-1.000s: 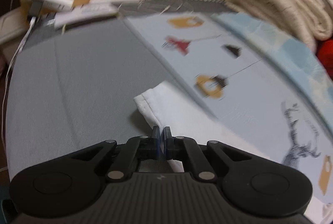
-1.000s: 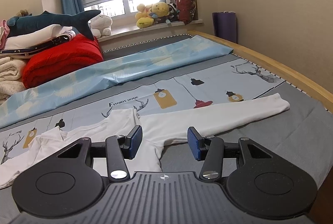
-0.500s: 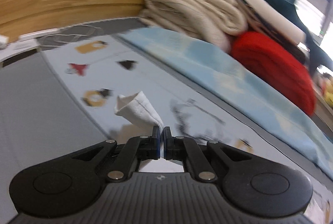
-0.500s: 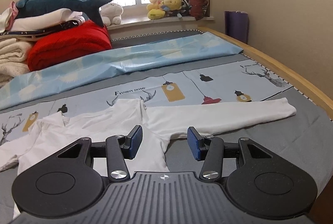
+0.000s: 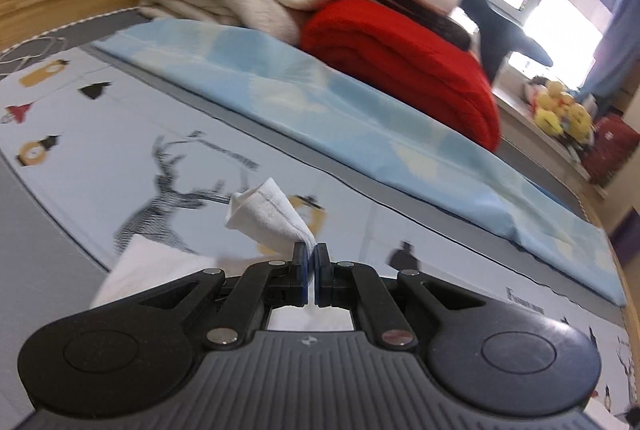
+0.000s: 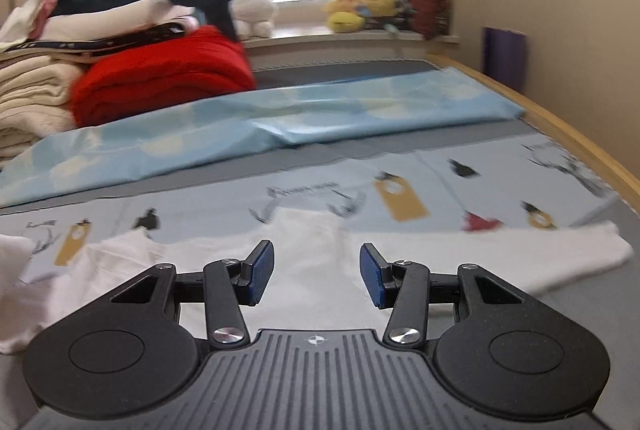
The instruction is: Fold small clothes
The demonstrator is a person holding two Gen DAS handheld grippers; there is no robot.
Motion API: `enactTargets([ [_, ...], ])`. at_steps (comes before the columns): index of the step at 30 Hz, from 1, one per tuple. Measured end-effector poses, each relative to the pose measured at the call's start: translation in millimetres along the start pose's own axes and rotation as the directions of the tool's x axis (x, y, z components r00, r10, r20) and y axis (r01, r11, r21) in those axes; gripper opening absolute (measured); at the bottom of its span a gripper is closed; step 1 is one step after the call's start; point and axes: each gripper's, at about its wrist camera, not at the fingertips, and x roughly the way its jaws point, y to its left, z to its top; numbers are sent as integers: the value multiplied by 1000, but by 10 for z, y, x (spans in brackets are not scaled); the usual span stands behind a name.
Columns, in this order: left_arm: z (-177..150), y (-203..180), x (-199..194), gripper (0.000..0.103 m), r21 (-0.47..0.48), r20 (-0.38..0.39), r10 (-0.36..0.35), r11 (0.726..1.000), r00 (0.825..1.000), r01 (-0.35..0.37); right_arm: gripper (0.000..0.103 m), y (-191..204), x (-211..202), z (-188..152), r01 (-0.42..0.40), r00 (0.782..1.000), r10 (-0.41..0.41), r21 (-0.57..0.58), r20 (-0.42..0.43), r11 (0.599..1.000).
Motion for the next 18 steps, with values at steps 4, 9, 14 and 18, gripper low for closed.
enactTargets([
  [4,-98,-261,46,2,25,-11,-29,999,1000,29,50,289,287,132,-54,999,54,11,6,998],
  [9,-151,-429,111,2,52,-33,-67,996,997,69,50,367,561,-143,-79,994,79,-4,-73,997],
  [14,-236,-527,214,2,18,-73,-109,994,991,110,47,185,825,-165,-94,954,143,190,-263,977],
  [18,-378,-738,222,2,31,-89,-177,983,980,181,14,-12,931,-145,-101,951,162,234,-262,967],
])
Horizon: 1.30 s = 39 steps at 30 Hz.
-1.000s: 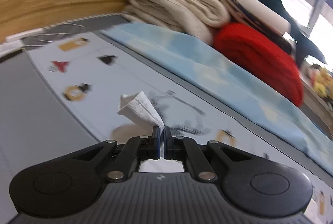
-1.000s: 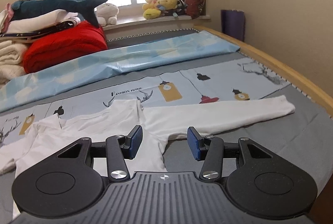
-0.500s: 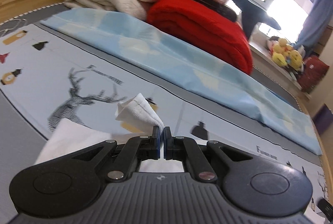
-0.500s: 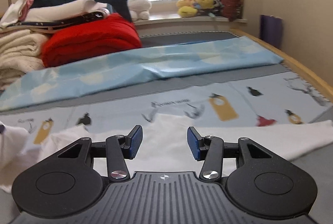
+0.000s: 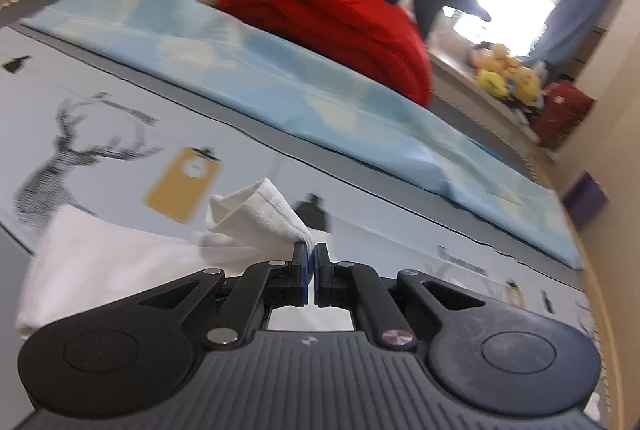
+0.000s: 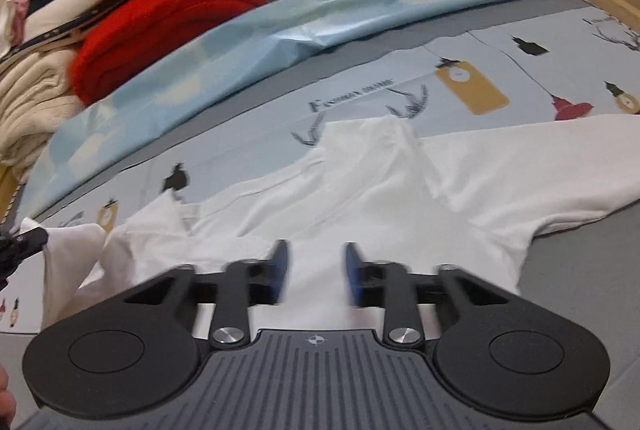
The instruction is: Fold small clothes
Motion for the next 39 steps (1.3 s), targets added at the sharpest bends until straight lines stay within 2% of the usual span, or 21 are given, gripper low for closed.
enactTargets([
  [3,-150,-265,7,2,20,-11,-123,992,992,123,11,-155,66,16,-4,1000,5,57,-30,998],
  [5,-265,-479,47,2,34,-60,-250,967,966,252,11,-219,117,14,3,999,1,73,-48,997],
  [6,-332,-601,82,3,39,-111,-337,939,935,343,12,-249,131,7,9,998,-4,80,-56,997],
  [7,-386,-697,135,4,36,-178,-419,901,890,432,12,-273,158,1,17,998,-11,90,-63,996],
  [8,-435,-780,193,13,28,-251,-471,869,845,493,12,-303,190,-2,23,997,-16,102,-69,994],
  [9,-468,-827,222,21,36,-286,-473,864,834,502,13,-340,227,-9,31,997,-22,117,-78,993],
  [11,-453,-769,222,24,53,-245,-411,899,878,435,21,-406,291,-31,58,994,-42,151,-105,987],
  [12,-411,-686,252,24,39,-234,-373,919,898,392,29,-446,315,-45,69,992,-49,173,-117,982],
  [15,-237,-374,309,24,28,-183,-187,980,965,195,34,-543,391,-88,90,988,-58,226,-143,970],
  [17,-129,-146,333,24,31,-153,-43,998,987,48,39,-565,453,-104,85,987,-49,236,-154,968],
  [19,-6,118,316,24,-2,-120,77,997,990,-78,41,-568,539,-120,101,982,-59,237,-179,966],
  [20,52,218,282,24,-24,-110,108,994,988,-111,41,-565,568,-133,115,980,-72,236,-185,965],
  [26,401,747,137,24,-114,-58,238,963,970,-243,42,-373,713,-168,180,970,-158,106,-187,978],
  [27,453,801,128,24,-124,-56,253,958,966,-258,35,-328,722,-174,184,969,-169,70,-181,980],
  [28,475,833,116,24,-130,-58,262,955,963,-268,15,-290,729,-178,182,970,-172,40,-173,983],
  [30,485,880,128,24,-140,-73,273,949,959,-281,3,-253,724,-170,173,973,-170,6,-154,985],
  [32,523,905,113,24,-142,-81,274,948,958,-283,2,-238,615,-91,120,989,-119,7,-92,993],
  [34,535,899,121,24,-137,-85,269,951,959,-278,1,-204,333,77,33,997,-32,-14,64,999],
  [35,540,898,130,24,-134,-86,262,953,961,-272,1,-209,192,155,10,990,-6,-22,139,1000],
  [37,492,889,179,24,-120,-100,254,957,962,-265,1,-295,22,273,49,975,-46,-10,216,999],
  [39,436,887,236,24,-114,-122,248,959,961,-261,1,-509,34,324,141,968,-148,49,202,989],
])
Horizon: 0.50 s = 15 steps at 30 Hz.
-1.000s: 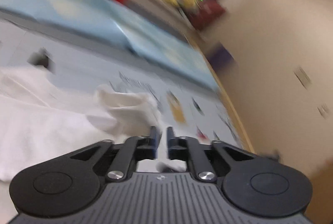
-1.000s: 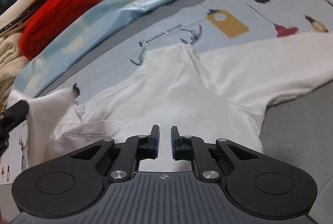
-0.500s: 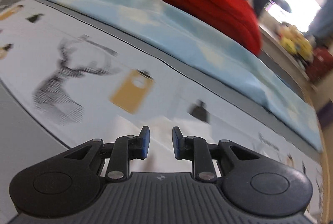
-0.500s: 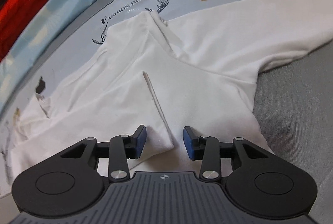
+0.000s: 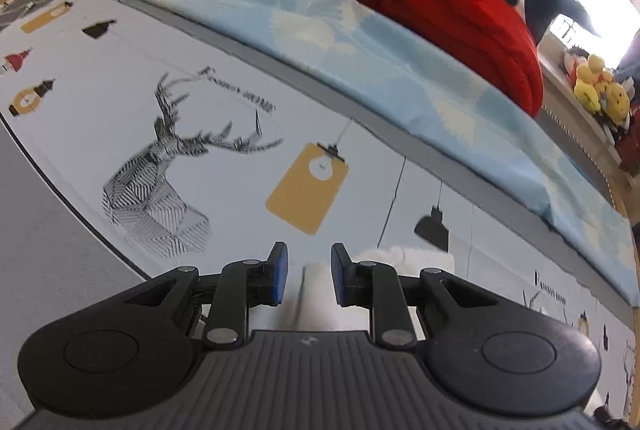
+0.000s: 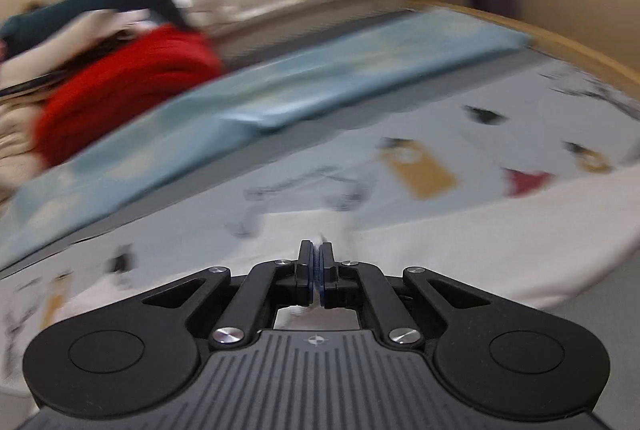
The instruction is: Fold small clothes
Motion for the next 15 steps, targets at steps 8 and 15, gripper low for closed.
enactTargets([
  [8,-244,-80,327,29,21,-111,-53,998,992,56,1,-400,235,-15,123,989,-118,55,-87,991],
  [15,-432,-58,726,36,-42,-188,-113,993,976,107,1,-446,202,-35,126,989,-120,64,-91,990],
])
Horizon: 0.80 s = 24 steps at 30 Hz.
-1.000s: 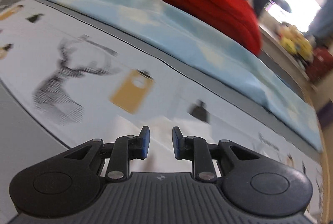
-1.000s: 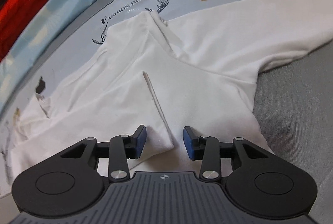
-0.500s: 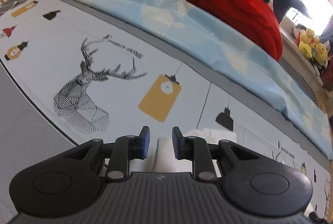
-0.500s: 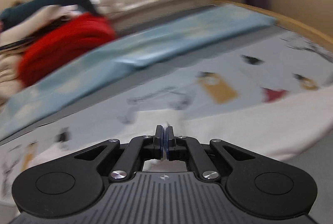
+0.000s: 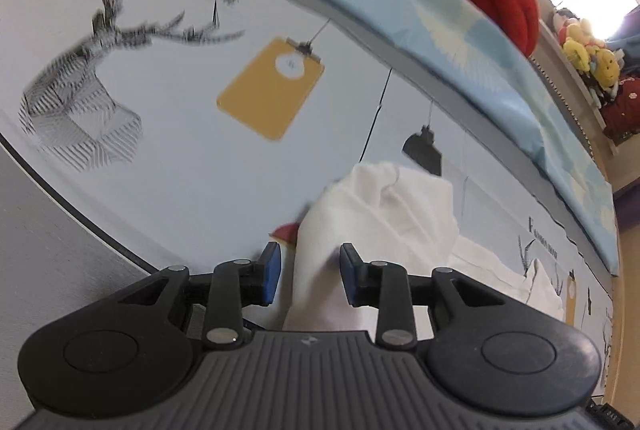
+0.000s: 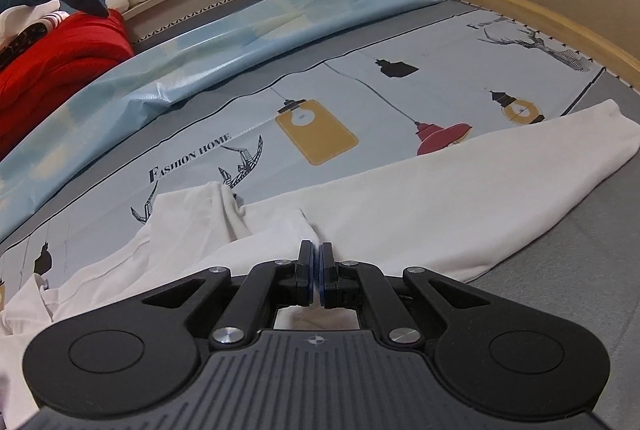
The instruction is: Fold small clothes
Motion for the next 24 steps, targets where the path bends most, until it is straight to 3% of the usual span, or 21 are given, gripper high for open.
enactTargets([
  [1,4,-10,36,35,-1,-3,-12,1000,1000,12,1,4,5,6,-1,1000,1,-1,-2,1000],
  [2,6,-27,67,27,7,-7,-29,1000,1000,29,1,12,17,8,-2,1000,2,-4,-5,1000],
  [3,13,-55,75,4,29,-7,-46,999,999,46,1,22,20,7,-3,1000,3,-5,-8,1000],
  [4,34,-83,37,4,56,11,-48,997,999,47,1,28,40,14,-5,1000,5,-6,-12,1000],
  [6,105,-153,-172,3,140,144,-17,990,989,-3,1,44,56,20,-18,1000,18,0,-11,1000],
  [8,150,-220,-309,4,226,248,60,967,967,-118,2,77,69,26,-79,997,80,14,-18,997],
  [10,195,-193,-300,8,256,264,116,949,957,-186,2,183,113,21,-165,985,165,-1,-56,986],
  [12,238,-132,-333,10,238,265,177,941,948,-242,3,293,172,5,-152,984,146,-54,-103,987],
  [14,266,-98,-443,10,224,262,142,953,954,-203,4,295,213,-3,-97,990,92,-44,-104,994],
  [16,268,-153,-537,11,238,213,50,966,976,-102,4,253,230,12,-53,994,50,-28,-94,998],
  [19,205,-203,-549,11,266,72,-64,963,995,43,4,225,202,41,-59,996,58,-16,-71,998],
  [21,102,-225,-471,11,297,-42,-76,951,996,85,4,225,180,60,-86,995,85,-18,-57,996],
  [24,-91,-215,-313,11,367,-190,-52,922,980,120,4,215,172,66,-120,991,120,-7,-67,993],
])
